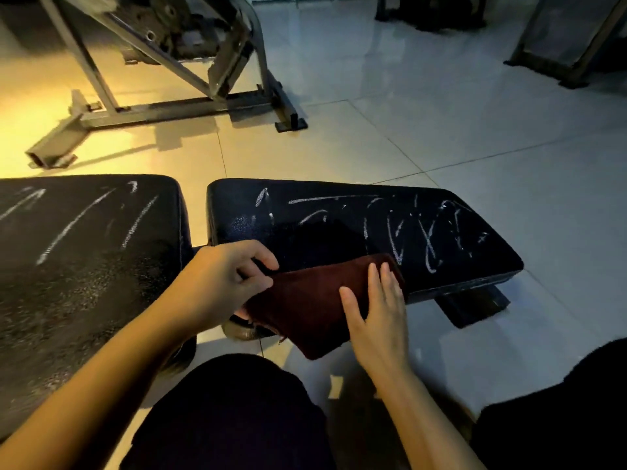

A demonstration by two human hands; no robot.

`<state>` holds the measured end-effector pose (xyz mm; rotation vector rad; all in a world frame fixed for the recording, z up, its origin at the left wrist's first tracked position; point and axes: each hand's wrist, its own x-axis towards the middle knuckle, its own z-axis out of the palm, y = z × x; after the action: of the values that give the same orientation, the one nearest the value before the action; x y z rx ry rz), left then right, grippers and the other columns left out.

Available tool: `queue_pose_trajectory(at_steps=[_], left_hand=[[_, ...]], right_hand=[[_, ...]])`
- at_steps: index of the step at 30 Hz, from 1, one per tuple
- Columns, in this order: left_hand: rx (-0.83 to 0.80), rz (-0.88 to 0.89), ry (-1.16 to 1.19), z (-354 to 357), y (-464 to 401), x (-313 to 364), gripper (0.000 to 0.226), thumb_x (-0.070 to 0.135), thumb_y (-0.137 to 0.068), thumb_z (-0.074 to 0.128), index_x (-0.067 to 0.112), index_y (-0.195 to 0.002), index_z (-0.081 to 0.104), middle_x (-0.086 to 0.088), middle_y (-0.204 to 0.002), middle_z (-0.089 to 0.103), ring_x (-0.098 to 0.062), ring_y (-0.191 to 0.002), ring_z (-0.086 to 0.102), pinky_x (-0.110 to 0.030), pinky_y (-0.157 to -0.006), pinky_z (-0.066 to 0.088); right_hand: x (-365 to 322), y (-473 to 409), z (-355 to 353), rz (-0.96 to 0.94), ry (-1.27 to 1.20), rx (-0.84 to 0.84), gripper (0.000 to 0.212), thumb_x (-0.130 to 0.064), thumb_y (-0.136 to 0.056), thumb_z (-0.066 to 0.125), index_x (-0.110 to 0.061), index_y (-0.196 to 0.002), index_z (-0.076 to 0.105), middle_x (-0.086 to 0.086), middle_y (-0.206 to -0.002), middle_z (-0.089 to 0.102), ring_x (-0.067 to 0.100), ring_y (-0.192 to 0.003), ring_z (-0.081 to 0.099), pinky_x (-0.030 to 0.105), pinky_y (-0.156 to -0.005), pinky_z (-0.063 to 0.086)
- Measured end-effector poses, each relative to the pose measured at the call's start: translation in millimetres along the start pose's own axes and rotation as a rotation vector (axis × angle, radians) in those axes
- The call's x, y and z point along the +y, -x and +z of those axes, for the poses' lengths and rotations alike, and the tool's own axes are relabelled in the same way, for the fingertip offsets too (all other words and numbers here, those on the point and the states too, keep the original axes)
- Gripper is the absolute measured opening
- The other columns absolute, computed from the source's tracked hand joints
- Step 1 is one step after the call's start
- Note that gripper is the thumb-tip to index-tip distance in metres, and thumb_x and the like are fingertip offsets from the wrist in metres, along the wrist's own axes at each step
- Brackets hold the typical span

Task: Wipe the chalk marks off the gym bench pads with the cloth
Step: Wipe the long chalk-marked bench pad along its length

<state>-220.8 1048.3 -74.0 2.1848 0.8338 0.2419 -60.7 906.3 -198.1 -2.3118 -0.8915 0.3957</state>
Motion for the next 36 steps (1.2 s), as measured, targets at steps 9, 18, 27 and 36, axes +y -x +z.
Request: queue_pose_trajectory(at_steps=[9, 18, 27, 36], left_hand=[[-0.409, -0.200, -0.343, -13, 4, 23, 0.025, 0.011, -0.092, 0.063, 0.024, -0.112, 0.058, 0.006, -0.082, 0.065, -0.018, -0.075, 0.066, -0.024, -0.062, 0.054], [0.043, -0.178, -1.009, 15, -12, 32, 0.031, 0.015, -0.092, 0.047, 0.028, -0.119, 0.042, 0.003, -0.100, 0.060, -0.022, -0.089, 0.057, -0.034, -0.064, 0.045], [0.511, 0.206, -0.946, 67, -3, 5, 0.025, 0.019, -0.085, 0.058, 0.019, -0.109, 0.066, -0.005, -0.111, 0.064, -0.029, -0.098, 0.061, -0.041, -0.083, 0.039], [0.308, 0.297, -0.982, 104, -3, -32, 0.052, 0.044, -0.098, 0.036, 0.011, -0.129, 0.062, -0.014, -0.130, 0.061, -0.031, -0.120, 0.058, -0.044, -0.104, 0.036]], right_hand=[[6, 3, -32, -0.189, 0.143, -0.199, 0.070, -0.057, -0.098, 0.032, -0.025, -0.155, 0.008, -0.009, -0.163, 0.003, 0.007, -0.148, -0.007, 0.028, -0.119, 0.000], [3, -13, -45, -0.213, 0.256, -0.333, 0.067, -0.056, -0.100, 0.015, -0.020, -0.156, 0.003, -0.004, -0.163, 0.001, 0.009, -0.149, -0.006, 0.028, -0.119, -0.007], [1, -20, -48, -0.249, 0.291, -0.311, 0.065, -0.053, -0.101, 0.017, -0.018, -0.155, 0.005, 0.000, -0.164, 0.005, 0.013, -0.150, -0.002, 0.029, -0.119, -0.002], [10, -36, -43, -0.282, 0.283, -0.333, 0.059, -0.047, -0.103, 0.013, -0.021, -0.155, 0.007, -0.004, -0.163, 0.005, 0.007, -0.148, -0.003, 0.028, -0.118, -0.007]])
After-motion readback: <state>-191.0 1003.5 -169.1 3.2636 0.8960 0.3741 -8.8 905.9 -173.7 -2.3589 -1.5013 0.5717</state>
